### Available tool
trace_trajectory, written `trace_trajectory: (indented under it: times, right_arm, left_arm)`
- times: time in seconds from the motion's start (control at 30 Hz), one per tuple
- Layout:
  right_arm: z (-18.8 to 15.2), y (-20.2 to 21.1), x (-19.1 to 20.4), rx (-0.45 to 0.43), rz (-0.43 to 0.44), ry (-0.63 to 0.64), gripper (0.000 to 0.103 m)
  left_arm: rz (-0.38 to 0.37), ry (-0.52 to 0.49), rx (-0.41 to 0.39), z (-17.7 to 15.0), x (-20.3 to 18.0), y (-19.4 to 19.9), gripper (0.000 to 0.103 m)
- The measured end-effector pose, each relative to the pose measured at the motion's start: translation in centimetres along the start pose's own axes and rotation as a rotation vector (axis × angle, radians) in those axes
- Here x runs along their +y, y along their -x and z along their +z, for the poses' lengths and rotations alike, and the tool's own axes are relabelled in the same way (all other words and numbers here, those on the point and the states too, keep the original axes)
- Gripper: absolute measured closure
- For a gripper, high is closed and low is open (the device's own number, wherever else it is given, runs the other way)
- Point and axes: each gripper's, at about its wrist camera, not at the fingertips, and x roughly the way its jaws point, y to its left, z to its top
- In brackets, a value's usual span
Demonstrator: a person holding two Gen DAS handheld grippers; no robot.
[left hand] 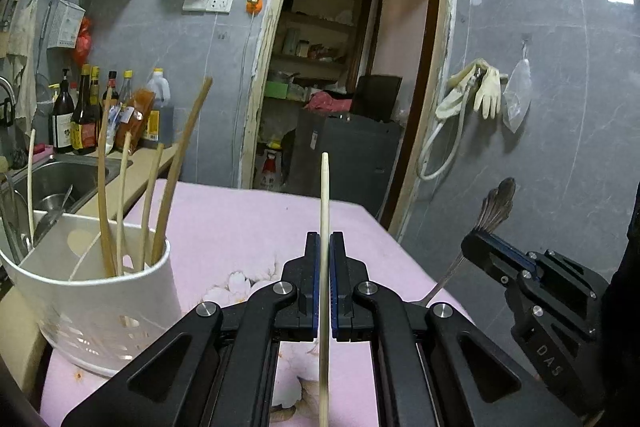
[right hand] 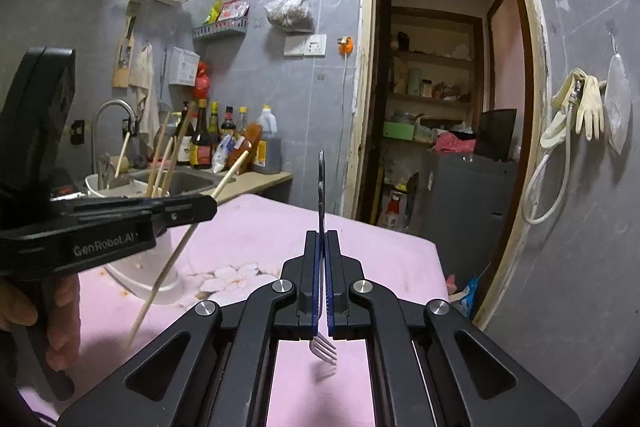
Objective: Organize utensils
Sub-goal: 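Lift the fork with the right tool while the left tool lifts the chopstick toward the holder, then release the fork into the holder with the right tool while the left tool releases the chopstick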
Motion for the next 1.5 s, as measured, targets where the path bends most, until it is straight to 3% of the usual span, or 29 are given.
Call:
trace_trajectory:
  times: [0.4, 0.8, 1.0, 1.13, 1.5]
  right_arm:
    - [5.6, 1.5, 1.9, -0.145, 0.048, -0.023, 0.103]
    - [11.7, 0.0, 6.7, -0.253, 0.224, -0.044, 0.103]
    - [13.5, -2.8, 9.0, -0.230, 0.347, -0.106, 0.103]
    - [13.4, -4.9, 10.6, -0.190, 0.394, -0.123, 0.103]
    - [11.1, -8.6, 12.3, -0.066, 0.402, -0.147, 0.103]
  left_arm:
    - [0.031, -0.056, -0.194, 4.2, 1.2, 4.2, 0.101]
    - [0.082, 0.057, -0.284, 9.3, 11.4, 8.3, 0.101]
    - [0.135, 0.170, -0.316, 9.2, 17.6, 8.9, 0.101]
    - [0.192, 0.201, -0.335, 8.5, 19.7, 8.5, 0.101]
    - [0.283, 0.162, -0.317, 6.5, 20.8, 6.2, 0.101]
